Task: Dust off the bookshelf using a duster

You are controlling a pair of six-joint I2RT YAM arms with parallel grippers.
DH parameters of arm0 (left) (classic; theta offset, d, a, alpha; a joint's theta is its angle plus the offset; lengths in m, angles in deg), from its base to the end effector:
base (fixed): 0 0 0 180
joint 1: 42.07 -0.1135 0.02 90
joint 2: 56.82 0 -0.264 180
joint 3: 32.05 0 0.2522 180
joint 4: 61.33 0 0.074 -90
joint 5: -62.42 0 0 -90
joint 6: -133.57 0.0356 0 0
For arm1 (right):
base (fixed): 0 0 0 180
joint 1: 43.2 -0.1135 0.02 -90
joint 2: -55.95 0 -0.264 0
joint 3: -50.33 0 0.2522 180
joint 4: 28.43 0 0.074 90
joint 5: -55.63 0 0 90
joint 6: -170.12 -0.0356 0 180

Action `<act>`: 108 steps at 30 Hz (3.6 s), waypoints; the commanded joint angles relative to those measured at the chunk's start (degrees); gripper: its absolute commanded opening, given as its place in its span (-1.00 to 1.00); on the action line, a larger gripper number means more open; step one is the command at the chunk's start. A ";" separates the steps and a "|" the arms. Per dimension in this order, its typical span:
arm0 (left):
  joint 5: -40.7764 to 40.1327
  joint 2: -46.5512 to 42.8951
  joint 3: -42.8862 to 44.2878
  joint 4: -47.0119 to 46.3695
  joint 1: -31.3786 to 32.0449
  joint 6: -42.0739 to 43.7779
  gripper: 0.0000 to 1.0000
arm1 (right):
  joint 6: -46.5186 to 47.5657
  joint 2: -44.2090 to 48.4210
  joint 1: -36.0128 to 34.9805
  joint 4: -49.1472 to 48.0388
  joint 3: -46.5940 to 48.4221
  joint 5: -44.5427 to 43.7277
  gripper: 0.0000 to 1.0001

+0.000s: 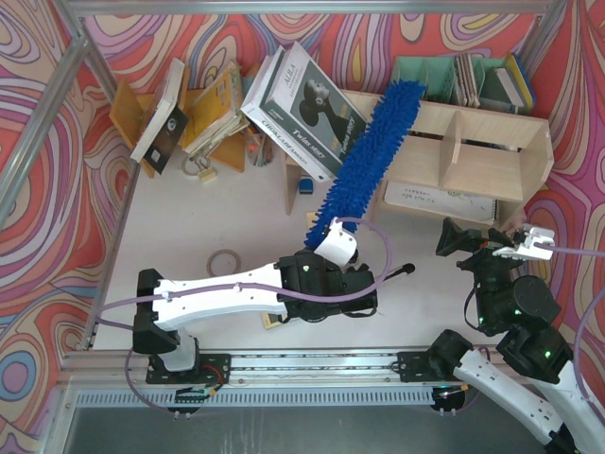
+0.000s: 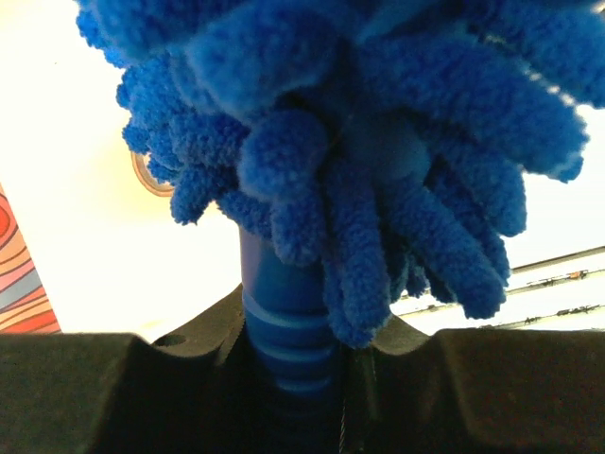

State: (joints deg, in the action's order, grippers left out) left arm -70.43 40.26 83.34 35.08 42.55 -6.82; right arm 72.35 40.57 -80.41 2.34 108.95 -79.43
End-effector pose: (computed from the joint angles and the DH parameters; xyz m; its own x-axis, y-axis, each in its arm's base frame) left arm 0.0534 -0.3090 0.3568 -0.6107 0.4606 -0.6441 0.3863 0.8834 0.2654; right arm 0.0519 0.0077 0.3777 0.1871 0.2619 -0.9468 0.0989 0.9539 0.2834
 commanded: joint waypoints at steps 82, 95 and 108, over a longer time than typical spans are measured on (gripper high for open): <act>-4.53 -7.91 -8.18 -24.38 6.97 10.52 -1.00 | -13.47 -18.63 -0.32 10.55 26.77 1.78 0.97; 4.24 6.70 9.33 -27.69 4.72 23.27 -1.00 | -13.96 -24.58 -0.32 9.38 38.39 2.09 0.89; 12.56 15.69 11.59 -22.44 1.26 22.80 -1.00 | -14.62 -24.70 -0.32 8.68 37.38 -0.19 0.87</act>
State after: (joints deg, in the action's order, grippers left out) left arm -59.55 55.97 95.69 11.76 43.91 15.71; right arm 58.56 15.92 -80.41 11.90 147.25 -78.27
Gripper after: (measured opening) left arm 0.343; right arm 0.935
